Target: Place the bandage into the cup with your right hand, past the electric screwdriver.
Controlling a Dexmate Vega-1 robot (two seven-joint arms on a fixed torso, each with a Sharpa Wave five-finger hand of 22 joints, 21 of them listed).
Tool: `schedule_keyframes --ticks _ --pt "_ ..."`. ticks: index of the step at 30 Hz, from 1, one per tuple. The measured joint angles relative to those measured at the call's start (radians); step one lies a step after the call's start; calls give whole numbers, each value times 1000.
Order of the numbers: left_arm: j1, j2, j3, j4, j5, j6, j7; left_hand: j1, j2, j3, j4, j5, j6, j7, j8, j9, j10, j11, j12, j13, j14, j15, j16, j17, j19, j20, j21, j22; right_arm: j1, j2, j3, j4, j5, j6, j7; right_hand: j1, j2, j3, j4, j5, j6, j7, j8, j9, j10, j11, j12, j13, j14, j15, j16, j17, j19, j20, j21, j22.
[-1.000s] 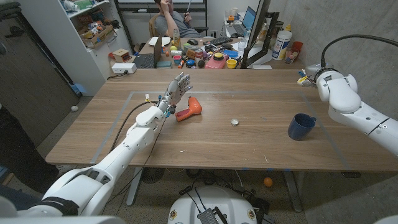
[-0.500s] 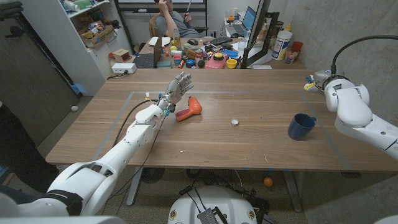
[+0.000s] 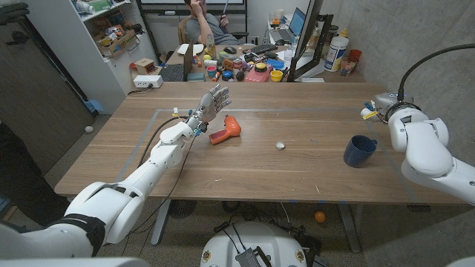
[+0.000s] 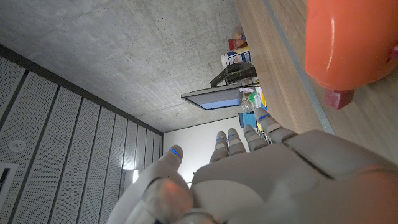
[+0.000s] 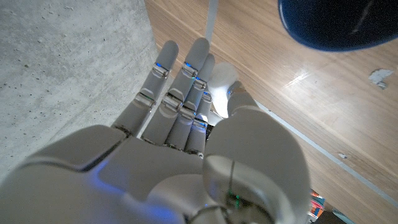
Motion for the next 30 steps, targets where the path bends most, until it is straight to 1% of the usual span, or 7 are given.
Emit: schedule_keyframes --ticks 3,4,5,8,18,26,30 --pt "0 0 0 0 0 -7 -23 0 0 -1 1 0 0 0 0 0 0 0 0 0 0 0 0 0 0 0 0 0 -19 -6 -1 -30 0 0 0 0 0 0 0 -2 0 0 3 0 0 0 0 0 0 0 -7 0 0 0 0 -5" --pt "0 0 0 0 0 -9 -31 0 0 -1 1 0 0 0 0 0 0 0 0 0 0 0 0 0 0 0 -2 0 -29 -8 -4 -47 -42 -53 33 0 0 0 0 -2 0 0 3 0 0 0 0 0 0 0 -7 0 0 0 0 -5" --pt "-30 -17 -11 66 0 -11 -43 0 0 -1 1 0 0 0 0 0 0 0 0 0 0 0 0 0 0 0 -6 0 -33 -9 -6 -53 -47 -56 37 0 0 0 0 -3 0 0 3 0 0 0 0 0 0 0 -7 0 0 0 0 -5" --pt "-41 -23 -19 92 0 -18 -66 0 0 -1 1 0 0 0 0 0 0 0 0 0 0 0 0 0 0 0 -7 0 -46 -10 -12 -75 -72 -72 60 -3 -3 -4 4 -3 0 0 3 0 0 0 0 0 0 0 -7 0 -2 -2 0 -10" --pt "-50 -30 -36 127 2 -29 -109 0 0 -1 1 0 0 0 0 0 0 0 0 0 0 0 0 0 4 -4 -7 0 -90 9 -3 -124 -171 -99 146 -5 -4 -7 7 -3 4 4 11 0 5 5 4 0 11 0 -7 6 -2 -2 0 -18" --pt "-56 -36 -52 150 3 -36 -136 0 0 -1 1 8 0 0 0 0 0 0 0 0 0 0 0 0 4 -4 -7 0 -144 67 41 -147 -295 -73 237 -12 -2 -11 5 -4 5 5 18 27 5 5 8 0 11 0 -7 9 -2 -2 10 -16" --pt "-56 -36 -52 150 4 -40 -147 0 0 -1 1 8 0 0 0 0 0 0 0 0 0 0 0 0 4 -4 -7 0 -169 107 72 -151 -295 -73 237 -11 -2 -14 8 -6 5 5 18 28 9 2 8 0 13 2 -7 13 -2 -2 14 -16"
